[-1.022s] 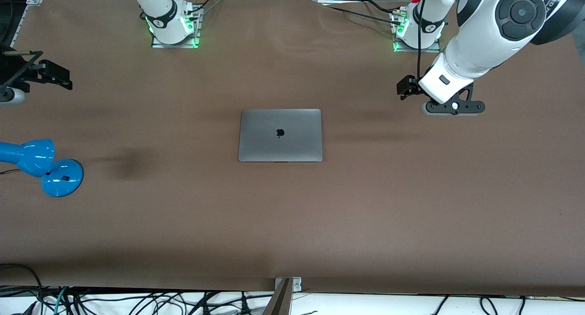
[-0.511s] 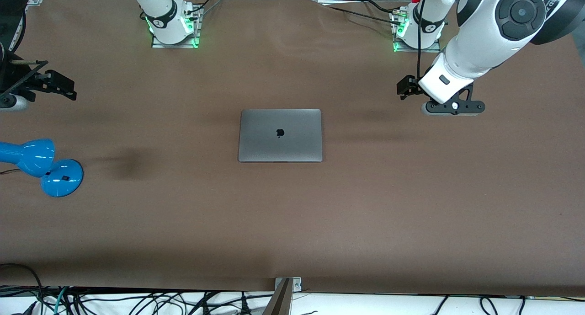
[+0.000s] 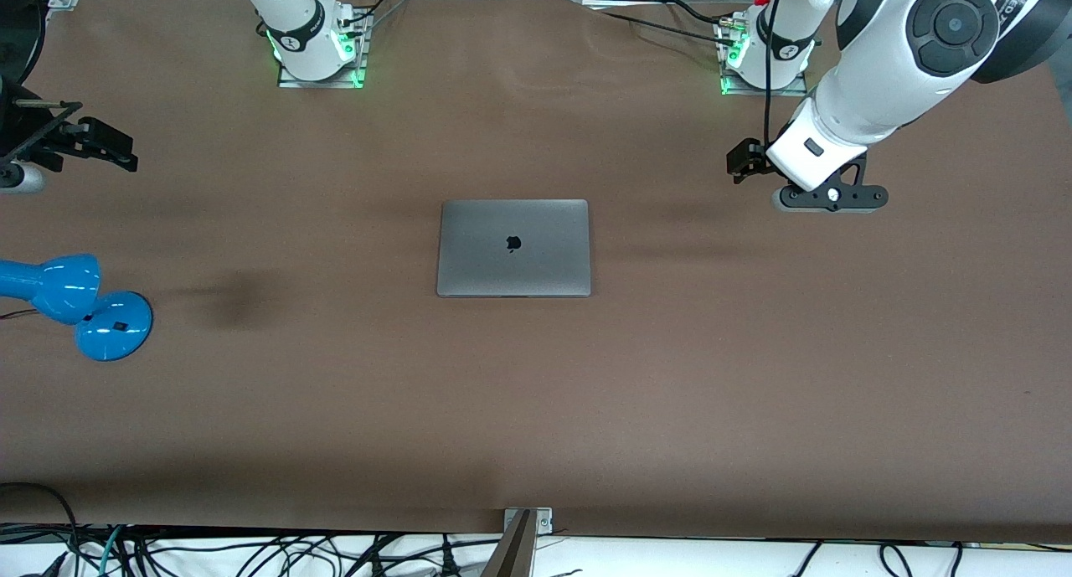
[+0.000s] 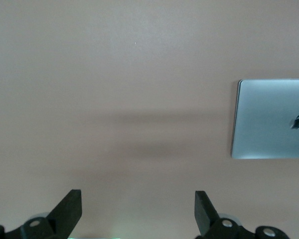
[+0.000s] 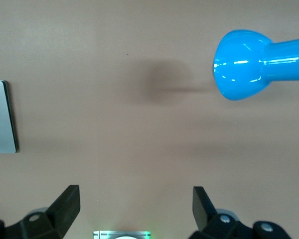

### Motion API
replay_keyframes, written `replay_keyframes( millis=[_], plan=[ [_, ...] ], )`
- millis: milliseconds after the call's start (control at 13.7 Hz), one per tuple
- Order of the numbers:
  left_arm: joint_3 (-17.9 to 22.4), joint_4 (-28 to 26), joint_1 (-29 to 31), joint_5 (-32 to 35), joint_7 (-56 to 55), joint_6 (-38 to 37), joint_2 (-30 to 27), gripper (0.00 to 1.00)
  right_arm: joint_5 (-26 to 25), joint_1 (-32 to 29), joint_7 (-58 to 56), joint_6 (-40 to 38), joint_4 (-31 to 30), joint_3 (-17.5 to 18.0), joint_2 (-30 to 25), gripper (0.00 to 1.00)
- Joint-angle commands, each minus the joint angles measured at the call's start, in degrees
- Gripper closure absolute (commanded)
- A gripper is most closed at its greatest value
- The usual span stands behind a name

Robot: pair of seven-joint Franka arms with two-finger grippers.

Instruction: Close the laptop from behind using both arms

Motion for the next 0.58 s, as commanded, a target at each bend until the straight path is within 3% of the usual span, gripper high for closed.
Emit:
replay_keyframes(
  millis=[0, 511],
  plan=[
    [11.67, -3.25, -1.22, 0.14, 14.84, -2.32, -8.01, 0.00, 0.94, 0.07, 1.60, -0.40, -1.27, -0.14, -1.52, 0.00],
    [11.06, -3.16, -1.39, 0.14, 13.70, -2.50, -8.27, 0.00, 2.52, 0.16, 2.04, -1.72, -1.18, -0.14, -1.52, 0.00]
  ],
)
